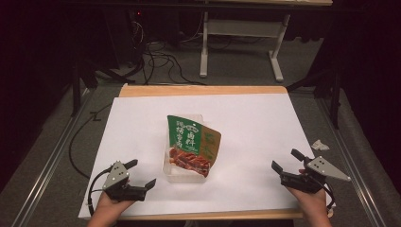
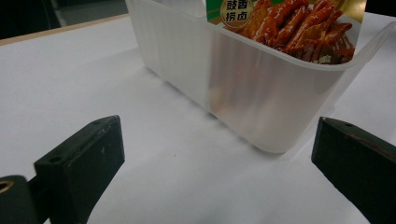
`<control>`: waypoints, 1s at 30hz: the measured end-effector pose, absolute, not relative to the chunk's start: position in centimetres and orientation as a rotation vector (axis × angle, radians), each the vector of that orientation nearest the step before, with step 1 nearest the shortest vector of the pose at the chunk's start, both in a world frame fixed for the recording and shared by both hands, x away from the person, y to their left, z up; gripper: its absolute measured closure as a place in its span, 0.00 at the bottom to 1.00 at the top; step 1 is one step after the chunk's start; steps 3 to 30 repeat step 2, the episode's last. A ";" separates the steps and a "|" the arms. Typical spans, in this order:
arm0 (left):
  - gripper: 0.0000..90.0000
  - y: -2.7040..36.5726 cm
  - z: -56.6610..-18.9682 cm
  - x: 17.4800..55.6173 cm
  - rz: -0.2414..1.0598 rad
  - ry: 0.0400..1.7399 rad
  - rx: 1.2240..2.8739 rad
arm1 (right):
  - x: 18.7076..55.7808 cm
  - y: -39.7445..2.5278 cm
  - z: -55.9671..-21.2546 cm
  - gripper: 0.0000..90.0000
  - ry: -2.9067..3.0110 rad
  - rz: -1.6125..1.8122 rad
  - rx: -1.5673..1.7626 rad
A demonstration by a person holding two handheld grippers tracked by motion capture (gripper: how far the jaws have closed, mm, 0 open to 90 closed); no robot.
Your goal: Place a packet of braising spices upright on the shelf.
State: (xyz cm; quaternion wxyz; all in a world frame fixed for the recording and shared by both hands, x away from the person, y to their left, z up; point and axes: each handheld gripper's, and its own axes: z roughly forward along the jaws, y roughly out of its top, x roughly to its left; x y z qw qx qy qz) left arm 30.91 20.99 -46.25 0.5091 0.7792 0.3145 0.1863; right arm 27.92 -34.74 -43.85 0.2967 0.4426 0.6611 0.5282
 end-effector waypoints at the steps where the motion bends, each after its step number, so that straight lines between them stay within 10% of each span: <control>1: 0.03 21.0 -46.3 30.9 0.450 0.758 1.877 | 28.0 -34.7 -43.9 0.10 1.764 1.405 1.176; 30: 0.03 20.9 -46.3 30.9 0.451 0.756 1.879 | 28.0 -34.6 -44.0 0.10 1.765 1.409 1.178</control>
